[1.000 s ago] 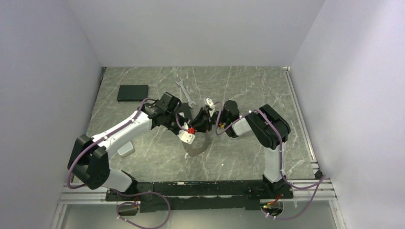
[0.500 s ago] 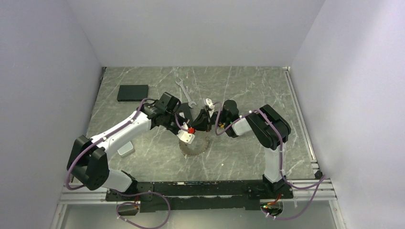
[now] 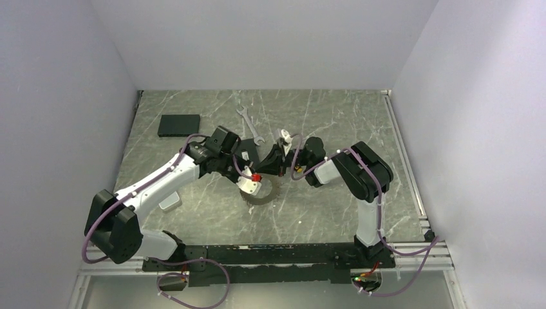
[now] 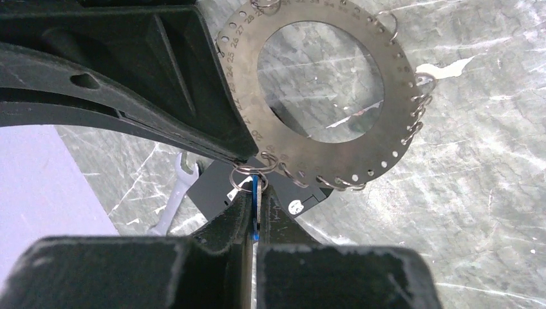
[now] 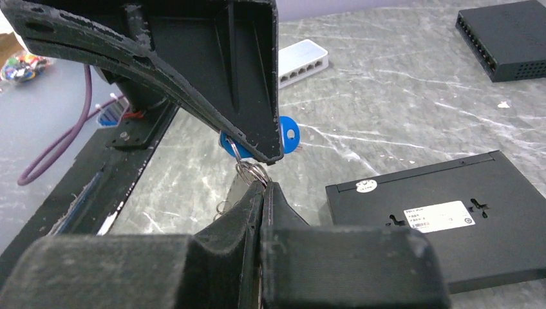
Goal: Remove the keys from the keyring
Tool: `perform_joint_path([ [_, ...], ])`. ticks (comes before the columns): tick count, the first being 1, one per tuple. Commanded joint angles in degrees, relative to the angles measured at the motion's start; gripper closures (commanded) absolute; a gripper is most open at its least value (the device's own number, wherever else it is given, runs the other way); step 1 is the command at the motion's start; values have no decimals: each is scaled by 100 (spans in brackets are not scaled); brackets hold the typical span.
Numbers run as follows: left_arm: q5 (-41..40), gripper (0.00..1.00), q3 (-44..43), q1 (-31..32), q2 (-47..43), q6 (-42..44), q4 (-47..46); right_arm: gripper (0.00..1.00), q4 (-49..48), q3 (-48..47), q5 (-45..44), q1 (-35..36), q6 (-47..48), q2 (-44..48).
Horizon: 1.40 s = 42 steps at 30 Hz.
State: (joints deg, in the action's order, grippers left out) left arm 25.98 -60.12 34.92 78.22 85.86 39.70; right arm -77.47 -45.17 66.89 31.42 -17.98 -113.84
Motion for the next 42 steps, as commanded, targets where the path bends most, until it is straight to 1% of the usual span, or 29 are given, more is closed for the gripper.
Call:
perform_joint_path([
  [1, -22, 100, 134, 6, -255, -143, -85, 100, -1142, 38, -226, -72, -915, -149],
  [10, -72, 100, 483, 50, -360, -104, -285, 100, -1993, -7, -555, -83, -2124, -433],
  [15, -179, 100, 647, 142, -376, -41, -441, 100, -2058, 12, -637, -83, -2219, -492],
  [19, -285, 89, 674, 285, -386, -98, -315, 100, -2060, 31, -675, -84, -2210, -427],
  [21, -302, 86, 648, 317, -394, -147, -204, 100, -2055, 33, -678, -90, -2197, -406],
  [22, -310, 83, 619, 322, -396, -167, -119, 100, -2061, 41, -670, -92, -2168, -386],
  [25, -292, 68, 466, 323, -391, -433, 201, 100, -2061, 75, -658, -92, -2083, -334],
  [31, 80, 60, -275, 316, -218, -1542, 1367, 100, -2063, 113, -546, -92, -1898, -220],
  [35, 485, 60, -627, 212, -138, -2879, 1746, 100, -2070, 146, -461, -93, -1732, -90],
  [36, 572, 61, -720, 153, -87, -3347, 1740, 100, -2070, 160, -452, -92, -1681, -52],
  [38, 755, 62, -954, -225, 50, -4287, 1652, 100, -2070, 197, -441, -92, -1582, 22],
  [42, 1605, 63, -1787, -1251, 537, -5734, 1929, 100, -1994, 258, -455, -92, -1424, 113],
])
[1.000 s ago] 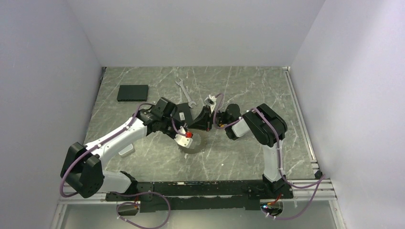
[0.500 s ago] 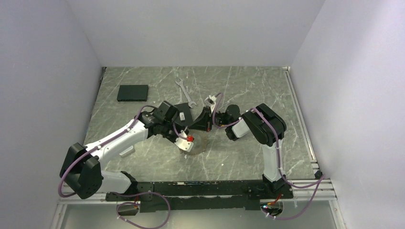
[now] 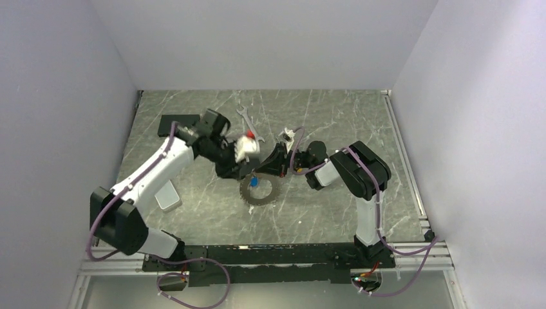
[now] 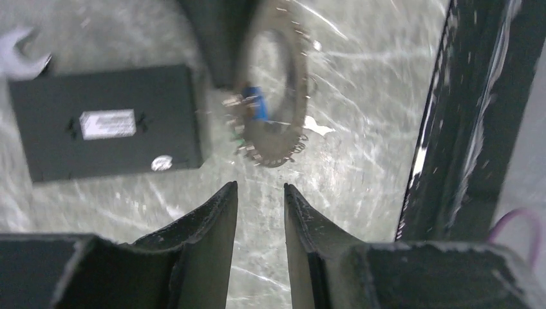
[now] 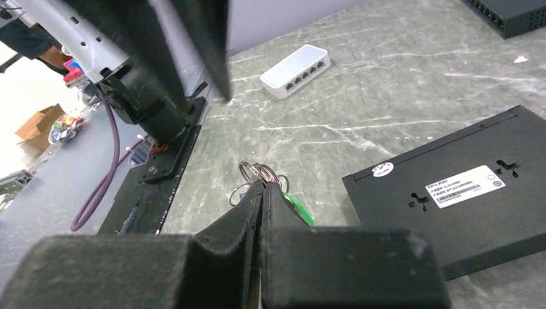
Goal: Remove the keys from the keyring
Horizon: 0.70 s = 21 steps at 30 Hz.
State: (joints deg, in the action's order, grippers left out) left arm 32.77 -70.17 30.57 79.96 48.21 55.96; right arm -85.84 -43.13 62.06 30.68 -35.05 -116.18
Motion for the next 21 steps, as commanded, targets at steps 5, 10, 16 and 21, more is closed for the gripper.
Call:
perform_joint_path([
  [5, 1479, 63, -1280, -1062, 702, -2273, 404, 100, -1225, 23, 127, -18, 68, 374],
  [10, 2401, 64, -965, -1062, 756, -2196, -91, 100, -1225, 9, 225, -10, -90, 370],
  [16, 2848, 64, 175, -1062, 593, -2798, -1437, 100, -1230, -32, 417, -9, -267, 363],
  [21, 2865, 63, 637, -1062, 523, -3318, -2172, 100, -1231, -44, 554, -9, -407, 414],
])
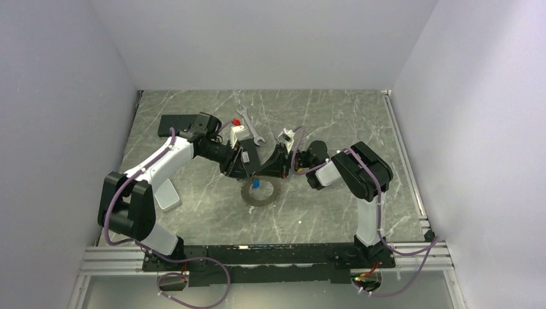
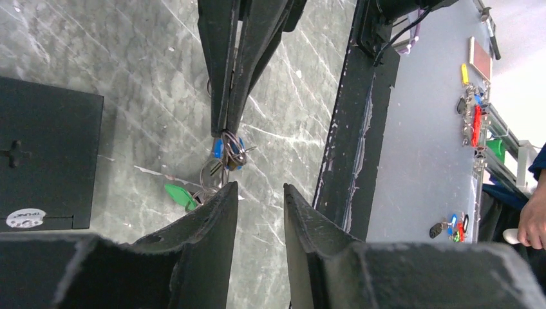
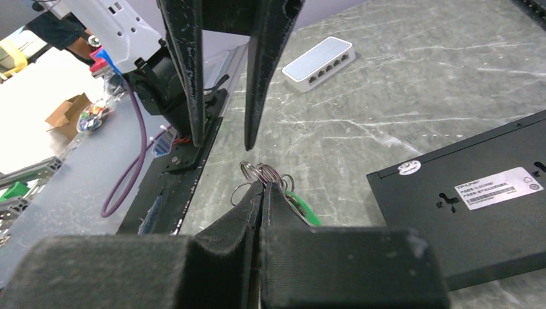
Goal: Remove the keys from the keyring
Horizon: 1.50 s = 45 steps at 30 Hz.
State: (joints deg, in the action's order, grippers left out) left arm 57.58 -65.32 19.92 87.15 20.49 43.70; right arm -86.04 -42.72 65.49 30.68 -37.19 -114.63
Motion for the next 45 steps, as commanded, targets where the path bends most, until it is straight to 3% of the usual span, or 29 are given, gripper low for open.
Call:
perform_joint_path([
  [1, 373, 63, 212, 3, -190, -588, -1035, 100, -1212, -87, 217, -9, -208, 255],
  [13, 559, 67, 371, 18, 36, -1067, -1590, 100, -1212, -115, 297, -1, -283, 175],
  [33, 659, 72, 651, 214, 82, -920, -1364, 100, -1212, -72, 276, -11, -242, 264],
  [37, 726, 80, 639, 214, 91, -988, -1431, 100, -1204, -61, 286, -9, -211, 266],
  [41, 795, 99, 651, 214, 104, -1271, -1527, 100, -1211, -54, 320, -9, -143, 273],
  [45, 796, 100, 608, 214, 162, -1776, -1560, 96, -1108, -29, 364, -17, 128, 315],
])
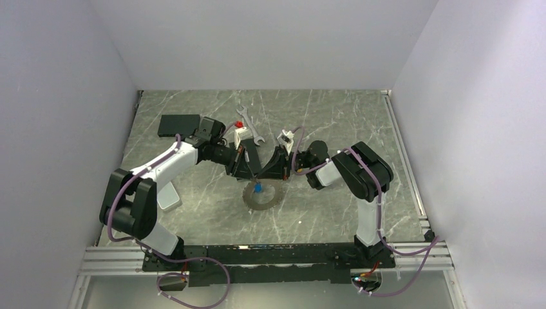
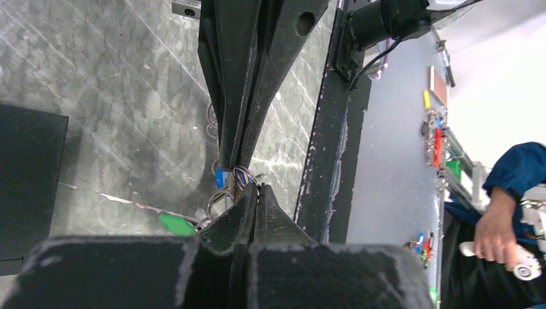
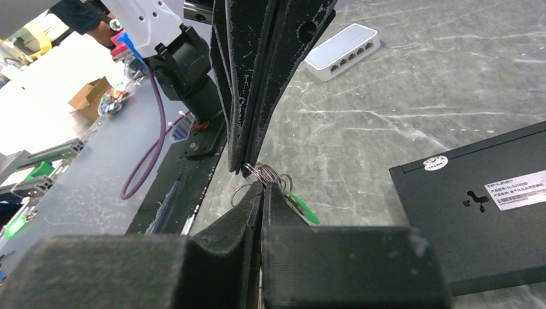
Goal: Remove the keys from the keyring
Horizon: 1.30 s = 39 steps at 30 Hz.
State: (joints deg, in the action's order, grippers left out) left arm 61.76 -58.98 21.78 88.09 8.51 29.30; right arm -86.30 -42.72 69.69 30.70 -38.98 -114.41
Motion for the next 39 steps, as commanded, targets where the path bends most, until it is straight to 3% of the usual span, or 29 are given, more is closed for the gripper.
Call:
perform_joint_path([
  [1, 382, 100, -50, 28, 75, -656, -87, 93, -922, -14, -52, -22, 456, 333],
  [7, 23, 100, -95, 28, 119, -1773, -103, 68, 583, 111, -174, -20, 1809, 801],
  [12, -7, 100, -19, -99, 191, -2785, -454, 59, 1188, 116, -158, -97, 2313, 1092],
  [16, 63, 100, -128, -156, 325, -3145, -436, 58, 1862, 110, -119, -107, 2874, 1312],
  [25, 50, 100, -251, -148, 343, -2733, -51, 62, 4345, -139, -83, -86, 4765, 1693],
  [34, -98, 100, -233, -42, 296, -2545, 56, 63, 5330, -463, -210, 13, 5403, 1838],
  [39, -113, 100, -313, -17, 402, -2524, 99, 63, 6755, -760, -300, 162, 6339, 1995],
])
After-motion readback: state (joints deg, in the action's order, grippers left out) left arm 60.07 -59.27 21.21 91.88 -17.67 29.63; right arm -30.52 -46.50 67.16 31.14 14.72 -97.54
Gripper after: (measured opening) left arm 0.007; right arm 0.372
